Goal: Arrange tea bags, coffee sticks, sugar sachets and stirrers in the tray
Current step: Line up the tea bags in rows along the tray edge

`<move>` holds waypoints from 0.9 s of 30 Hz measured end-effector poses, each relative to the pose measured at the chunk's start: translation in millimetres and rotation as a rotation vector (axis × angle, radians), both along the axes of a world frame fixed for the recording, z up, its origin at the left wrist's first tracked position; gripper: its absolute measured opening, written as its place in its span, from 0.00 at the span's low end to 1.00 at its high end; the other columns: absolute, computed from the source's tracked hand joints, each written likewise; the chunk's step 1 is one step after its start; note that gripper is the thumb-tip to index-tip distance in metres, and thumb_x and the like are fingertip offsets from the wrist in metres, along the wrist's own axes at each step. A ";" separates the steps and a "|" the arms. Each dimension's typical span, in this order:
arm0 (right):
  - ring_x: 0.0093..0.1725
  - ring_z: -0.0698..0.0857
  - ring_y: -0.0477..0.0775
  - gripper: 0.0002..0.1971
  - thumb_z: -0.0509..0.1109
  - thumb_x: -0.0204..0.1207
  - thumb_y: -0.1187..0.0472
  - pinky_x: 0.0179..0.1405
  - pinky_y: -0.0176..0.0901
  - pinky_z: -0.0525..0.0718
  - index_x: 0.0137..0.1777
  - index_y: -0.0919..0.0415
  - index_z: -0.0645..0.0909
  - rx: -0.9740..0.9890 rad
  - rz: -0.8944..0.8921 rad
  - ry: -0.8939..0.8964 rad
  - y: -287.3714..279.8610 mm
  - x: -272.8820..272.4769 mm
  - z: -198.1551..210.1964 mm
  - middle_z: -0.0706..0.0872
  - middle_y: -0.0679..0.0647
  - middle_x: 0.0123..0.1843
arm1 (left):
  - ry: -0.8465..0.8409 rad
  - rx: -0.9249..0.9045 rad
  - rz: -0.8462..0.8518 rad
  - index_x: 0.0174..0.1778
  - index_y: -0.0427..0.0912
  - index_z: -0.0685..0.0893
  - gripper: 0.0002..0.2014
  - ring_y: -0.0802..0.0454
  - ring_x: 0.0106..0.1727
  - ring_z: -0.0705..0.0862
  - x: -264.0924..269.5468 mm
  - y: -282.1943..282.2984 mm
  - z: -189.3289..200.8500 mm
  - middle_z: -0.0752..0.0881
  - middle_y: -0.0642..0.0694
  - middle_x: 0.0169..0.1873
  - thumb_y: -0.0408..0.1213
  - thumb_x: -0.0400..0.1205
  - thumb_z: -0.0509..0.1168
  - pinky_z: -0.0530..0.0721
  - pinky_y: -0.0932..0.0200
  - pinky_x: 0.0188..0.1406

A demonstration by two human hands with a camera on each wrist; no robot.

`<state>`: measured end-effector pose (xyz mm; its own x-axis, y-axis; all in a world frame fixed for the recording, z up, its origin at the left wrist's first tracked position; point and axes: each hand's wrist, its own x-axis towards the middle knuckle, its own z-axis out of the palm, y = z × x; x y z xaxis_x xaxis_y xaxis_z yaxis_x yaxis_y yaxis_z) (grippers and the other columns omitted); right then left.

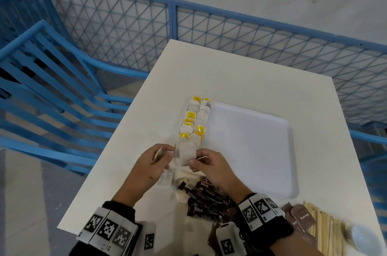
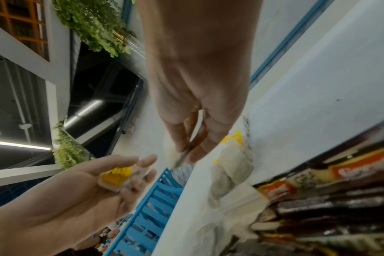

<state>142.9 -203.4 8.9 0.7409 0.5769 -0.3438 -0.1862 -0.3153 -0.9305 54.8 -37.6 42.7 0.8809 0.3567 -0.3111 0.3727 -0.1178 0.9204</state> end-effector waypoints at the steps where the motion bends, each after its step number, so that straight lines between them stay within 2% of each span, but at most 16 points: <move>1: 0.38 0.87 0.50 0.03 0.71 0.75 0.65 0.55 0.51 0.86 0.42 0.57 0.82 -0.023 -0.043 0.004 -1.8 3.6 -3.0 0.87 0.52 0.37 | 0.036 -0.001 -0.004 0.53 0.47 0.83 0.09 0.68 0.30 0.81 -1.2 1.6 -1.5 0.81 0.42 0.45 0.34 0.84 0.59 0.78 0.77 0.33; 3: 0.38 0.88 0.52 0.07 0.72 0.74 0.65 0.56 0.52 0.86 0.39 0.53 0.82 -0.079 -0.101 0.000 -5.6 11.2 -9.9 0.87 0.51 0.36 | 0.090 -0.009 -0.023 0.59 0.49 0.82 0.12 0.69 0.33 0.84 -3.6 5.9 -4.9 0.77 0.37 0.54 0.35 0.86 0.54 0.79 0.78 0.38; 5: 0.39 0.88 0.53 0.07 0.73 0.73 0.65 0.55 0.52 0.87 0.39 0.52 0.81 -0.129 -0.112 -0.005 -8.2 17.5 -15.8 0.87 0.51 0.38 | 0.130 -0.033 -0.076 0.64 0.51 0.79 0.14 0.65 0.39 0.87 -4.3 9.9 -7.8 0.77 0.34 0.57 0.36 0.87 0.53 0.81 0.76 0.44; 7: 0.39 0.87 0.53 0.05 0.75 0.72 0.64 0.50 0.49 0.88 0.42 0.55 0.81 -0.173 -0.112 -0.011 -7.9 21.8 -21.5 0.86 0.51 0.39 | 0.128 -0.136 -0.117 0.68 0.47 0.77 0.16 0.56 0.47 0.89 -4.0 12.6 -10.4 0.82 0.31 0.55 0.32 0.85 0.57 0.83 0.72 0.46; 9: 0.38 0.84 0.51 0.06 0.76 0.71 0.62 0.43 0.44 0.86 0.44 0.55 0.81 -0.231 -0.117 -0.042 -5.3 24.2 -26.7 0.86 0.48 0.39 | 0.102 -0.217 -0.100 0.68 0.43 0.77 0.20 0.48 0.48 0.89 -0.9 13.6 -12.8 0.83 0.30 0.54 0.28 0.81 0.65 0.85 0.69 0.42; 11: 0.38 0.82 0.48 0.08 0.77 0.69 0.61 0.39 0.38 0.80 0.44 0.54 0.80 -0.260 -0.125 -0.073 -3.0 25.9 -31.2 0.85 0.47 0.40 | 0.089 -0.209 -0.057 0.62 0.41 0.78 0.19 0.47 0.44 0.88 5.7 14.1 -15.9 0.84 0.32 0.50 0.27 0.76 0.70 0.85 0.68 0.39; 13: 0.41 0.82 0.48 0.09 0.77 0.69 0.61 0.40 0.34 0.78 0.46 0.55 0.80 -0.272 -0.131 -0.085 -1.9 27.2 -35.0 0.86 0.49 0.43 | 0.096 -0.132 -0.010 0.52 0.41 0.80 0.14 0.46 0.44 0.86 14.7 14.8 -21.3 0.87 0.34 0.45 0.29 0.73 0.74 0.85 0.68 0.39; 14: 0.42 0.82 0.49 0.09 0.77 0.69 0.61 0.41 0.33 0.78 0.47 0.56 0.81 -0.276 -0.132 -0.086 -2.0 27.7 -36.4 0.86 0.50 0.43 | 0.105 -0.088 -0.004 0.46 0.41 0.81 0.13 0.45 0.45 0.86 18.7 15.6 -24.3 0.89 0.35 0.43 0.32 0.71 0.76 0.84 0.65 0.41; 16: 0.43 0.81 0.48 0.10 0.77 0.69 0.62 0.41 0.30 0.78 0.48 0.58 0.82 -0.294 -0.128 -0.095 -2.6 28.8 -37.4 0.85 0.50 0.42 | 0.118 -0.011 -0.035 0.39 0.41 0.84 0.16 0.43 0.46 0.87 26.7 16.1 -32.0 0.90 0.37 0.40 0.44 0.63 0.79 0.82 0.54 0.47; 17: 0.42 0.81 0.48 0.10 0.77 0.68 0.63 0.40 0.29 0.78 0.48 0.59 0.82 -0.301 -0.127 -0.095 -2.9 29.1 -37.6 0.84 0.49 0.41 | 0.126 0.034 -0.056 0.38 0.40 0.85 0.16 0.44 0.44 0.87 30.6 15.1 -35.3 0.91 0.39 0.39 0.45 0.63 0.80 0.81 0.54 0.47; 20: 0.40 0.80 0.49 0.13 0.79 0.67 0.64 0.41 0.32 0.78 0.47 0.58 0.78 -0.291 -0.129 -0.087 -3.1 28.5 -37.6 0.83 0.52 0.37 | 0.146 0.194 -0.107 0.33 0.43 0.84 0.08 0.52 0.36 0.80 43.2 11.1 -45.8 0.86 0.46 0.31 0.35 0.69 0.78 0.73 0.73 0.34; 23: 0.34 0.78 0.43 0.17 0.79 0.66 0.64 0.34 0.27 0.75 0.48 0.57 0.74 -0.308 -0.103 -0.115 -1.1 27.7 -39.0 0.81 0.49 0.32 | 0.150 0.348 -0.200 0.25 0.51 0.77 0.15 0.58 0.30 0.74 52.0 8.1 -54.1 0.78 0.54 0.25 0.35 0.71 0.76 0.69 0.74 0.28; 25: 0.31 0.77 0.39 0.18 0.79 0.66 0.64 0.31 0.25 0.74 0.49 0.57 0.73 -0.319 -0.091 -0.130 1.4 28.0 -39.4 0.81 0.45 0.30 | 0.171 0.389 -0.234 0.23 0.53 0.73 0.18 0.55 0.30 0.74 55.5 7.9 -61.8 0.76 0.54 0.24 0.35 0.71 0.76 0.68 0.73 0.26; 27: 0.30 0.77 0.38 0.18 0.79 0.67 0.64 0.30 0.24 0.74 0.50 0.57 0.72 -0.326 -0.083 -0.144 3.5 28.3 -39.2 0.80 0.45 0.30 | 0.205 0.434 -0.249 0.25 0.53 0.74 0.17 0.51 0.33 0.76 58.0 7.8 -67.0 0.78 0.53 0.26 0.38 0.71 0.75 0.68 0.70 0.28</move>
